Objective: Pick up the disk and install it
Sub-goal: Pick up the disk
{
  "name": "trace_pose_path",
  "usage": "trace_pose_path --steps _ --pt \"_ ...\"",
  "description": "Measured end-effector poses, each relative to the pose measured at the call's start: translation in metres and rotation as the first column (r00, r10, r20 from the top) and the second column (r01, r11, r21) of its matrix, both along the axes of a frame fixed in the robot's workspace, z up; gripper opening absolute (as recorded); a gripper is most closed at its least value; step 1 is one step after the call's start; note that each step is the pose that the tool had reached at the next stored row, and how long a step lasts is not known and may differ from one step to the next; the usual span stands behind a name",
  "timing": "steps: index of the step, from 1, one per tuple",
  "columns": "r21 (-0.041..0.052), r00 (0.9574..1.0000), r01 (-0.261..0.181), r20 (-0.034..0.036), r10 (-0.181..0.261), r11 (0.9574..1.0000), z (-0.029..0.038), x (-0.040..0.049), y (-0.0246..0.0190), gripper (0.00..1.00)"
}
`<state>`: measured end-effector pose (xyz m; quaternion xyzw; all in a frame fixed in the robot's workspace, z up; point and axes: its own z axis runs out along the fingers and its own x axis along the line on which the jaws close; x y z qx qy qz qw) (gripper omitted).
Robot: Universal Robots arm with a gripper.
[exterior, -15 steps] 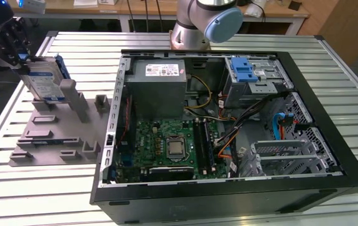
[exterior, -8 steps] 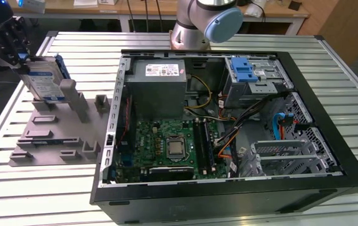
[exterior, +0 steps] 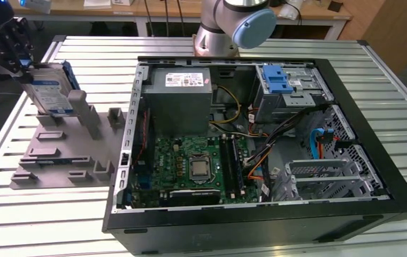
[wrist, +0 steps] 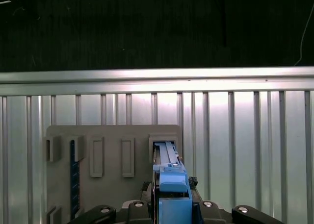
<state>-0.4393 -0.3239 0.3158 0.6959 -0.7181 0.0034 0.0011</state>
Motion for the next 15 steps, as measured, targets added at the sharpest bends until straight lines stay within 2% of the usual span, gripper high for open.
trace_pose_path --steps 9,15 --pt "0.0 1.0 0.0 0.0001 0.0 1.0 0.0042 0.0 0.0 0.36" --pt "0.0 1.0 0.0 0.0 0.0 1.0 0.0095 0.0 0.0 0.36"
